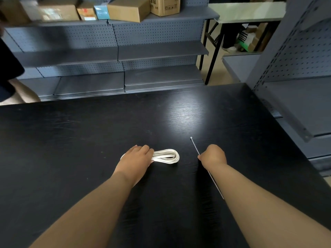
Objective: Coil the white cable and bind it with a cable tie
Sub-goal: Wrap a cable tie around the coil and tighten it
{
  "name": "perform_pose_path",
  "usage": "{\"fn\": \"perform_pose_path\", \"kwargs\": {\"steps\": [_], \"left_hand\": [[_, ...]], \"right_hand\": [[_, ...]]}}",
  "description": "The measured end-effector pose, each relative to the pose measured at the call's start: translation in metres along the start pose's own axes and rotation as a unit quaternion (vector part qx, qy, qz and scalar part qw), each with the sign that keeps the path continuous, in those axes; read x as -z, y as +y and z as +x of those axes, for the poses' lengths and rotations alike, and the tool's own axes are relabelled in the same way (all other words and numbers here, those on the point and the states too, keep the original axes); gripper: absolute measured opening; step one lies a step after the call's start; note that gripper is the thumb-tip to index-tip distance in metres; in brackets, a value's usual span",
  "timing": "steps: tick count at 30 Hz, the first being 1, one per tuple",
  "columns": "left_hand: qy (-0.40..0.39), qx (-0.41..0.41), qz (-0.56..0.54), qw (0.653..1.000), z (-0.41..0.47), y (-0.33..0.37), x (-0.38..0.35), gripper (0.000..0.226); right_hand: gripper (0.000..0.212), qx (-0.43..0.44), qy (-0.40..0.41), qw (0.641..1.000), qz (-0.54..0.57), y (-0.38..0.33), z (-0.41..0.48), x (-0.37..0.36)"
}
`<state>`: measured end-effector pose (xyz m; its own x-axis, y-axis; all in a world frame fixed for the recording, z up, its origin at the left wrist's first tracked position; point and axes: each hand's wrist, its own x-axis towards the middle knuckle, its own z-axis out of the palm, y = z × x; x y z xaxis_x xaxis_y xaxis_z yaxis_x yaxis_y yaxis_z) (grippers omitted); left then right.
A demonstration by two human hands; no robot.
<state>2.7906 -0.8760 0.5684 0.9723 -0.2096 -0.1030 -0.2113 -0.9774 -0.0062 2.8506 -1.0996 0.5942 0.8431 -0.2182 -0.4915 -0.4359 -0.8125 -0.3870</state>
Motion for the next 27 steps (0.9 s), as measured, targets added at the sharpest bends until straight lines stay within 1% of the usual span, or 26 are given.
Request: {"fn": "perform_pose_path", "kwargs": {"steps": [8,20,22,24,26,27], "left_hand": [[0.004,0.0,-0.001,1.0,-0.0012,0.001,0.003,0.025],[0.004,-0.005,-0.001,1.0,0.0,0.0005,0.0019,0.024],[0.006,-0.004,0.004,1.0,0.0,0.0005,0.0012,0.022],[0.007,-0.005,0.008,1.0,-0.0001,0.0007,0.0006,0.022],[0.006,-0.007,0.008,1.0,0.0002,0.001,0.0004,0.023],[0.005,-0.008,0.008,1.0,0.0003,0.0008,0.0004,0.023]], "right_hand": [[0.018,0.017,-0.008,0.999,-0.033,-0.0018,-0.0011,-0.0017],[0.017,0.017,-0.002,1.0,-0.02,0.0001,-0.0014,-0.0044],[0.032,0.015,0.0,1.0,-0.015,0.0003,-0.0013,-0.0043],[0.038,0.008,0.003,1.0,-0.004,0.0004,-0.0014,-0.0046],[0.034,0.0,0.003,1.0,0.009,-0.0003,-0.0019,-0.0041],[0.028,-0.002,0.001,1.0,0.015,-0.0012,-0.0028,-0.0032]]}}
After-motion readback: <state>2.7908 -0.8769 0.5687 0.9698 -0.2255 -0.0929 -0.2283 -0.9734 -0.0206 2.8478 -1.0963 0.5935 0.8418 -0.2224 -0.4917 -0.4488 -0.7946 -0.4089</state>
